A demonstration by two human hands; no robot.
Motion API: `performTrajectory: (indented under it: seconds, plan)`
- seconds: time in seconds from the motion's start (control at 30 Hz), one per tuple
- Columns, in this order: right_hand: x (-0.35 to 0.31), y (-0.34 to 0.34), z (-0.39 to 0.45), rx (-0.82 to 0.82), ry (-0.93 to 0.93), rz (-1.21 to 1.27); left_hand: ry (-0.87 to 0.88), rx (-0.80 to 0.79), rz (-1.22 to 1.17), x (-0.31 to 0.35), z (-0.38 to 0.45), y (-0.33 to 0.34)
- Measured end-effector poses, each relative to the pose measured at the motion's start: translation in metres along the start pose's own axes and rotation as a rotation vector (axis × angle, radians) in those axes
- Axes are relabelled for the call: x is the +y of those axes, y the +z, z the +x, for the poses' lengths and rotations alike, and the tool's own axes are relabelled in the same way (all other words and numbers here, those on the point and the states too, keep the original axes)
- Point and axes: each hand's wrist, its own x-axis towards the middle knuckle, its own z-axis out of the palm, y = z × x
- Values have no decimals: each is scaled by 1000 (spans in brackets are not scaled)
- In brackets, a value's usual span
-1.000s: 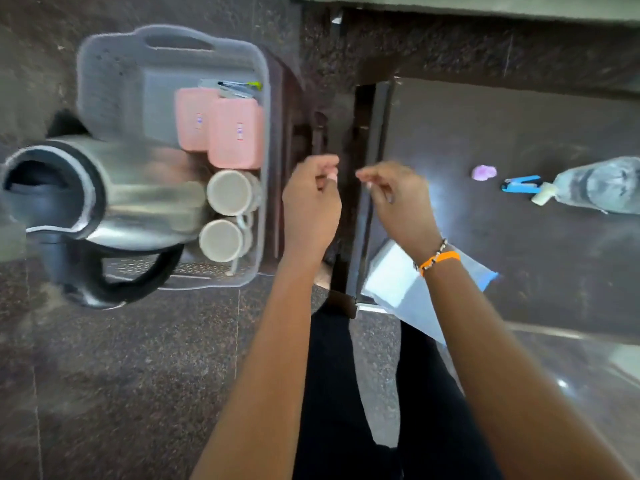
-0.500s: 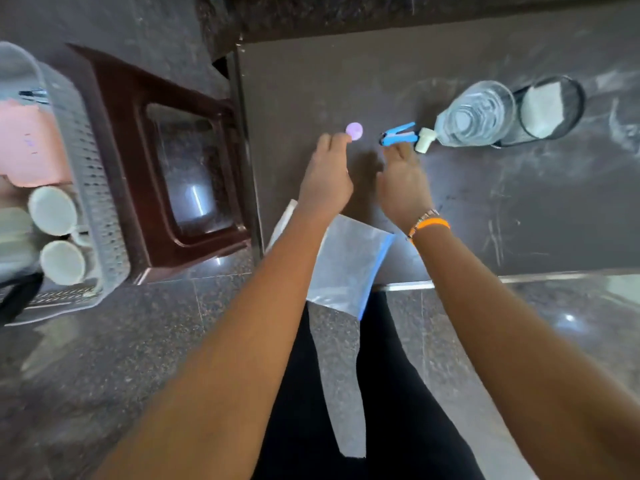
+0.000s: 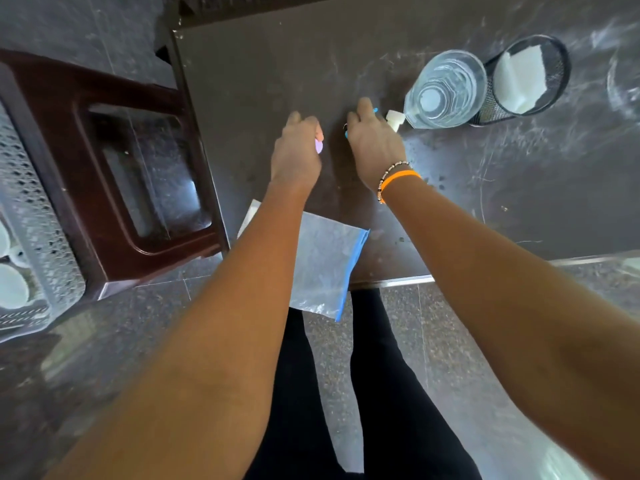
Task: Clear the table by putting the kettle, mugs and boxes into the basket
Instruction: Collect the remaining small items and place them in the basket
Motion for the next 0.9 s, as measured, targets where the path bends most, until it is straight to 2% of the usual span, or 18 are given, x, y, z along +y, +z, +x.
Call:
performTrajectory:
  seconds: [0.2, 0.33, 0.47, 0.57, 0.77, 0.9]
  plan:
    - [-3, 3, 7, -30, -83, -43, -109, 80, -112, -25, -28, -7]
    - [-26, 7, 4, 9, -14, 80, -278, 218, -301, -54, -61, -31]
    - [-93, -4, -21, 109, 4, 576, -374, 375, -518, -86, -96, -69]
    - [-158, -18, -40, 52, -76, 855, -417, 518, -573, -116, -118, -109]
    - [-277, -45, -36, 0, -222, 1013, -381, 755, -594, -189, -140, -199]
    - [-339, -61, -17, 55, -356, 1000, -388, 798, -521, -239, -128, -250]
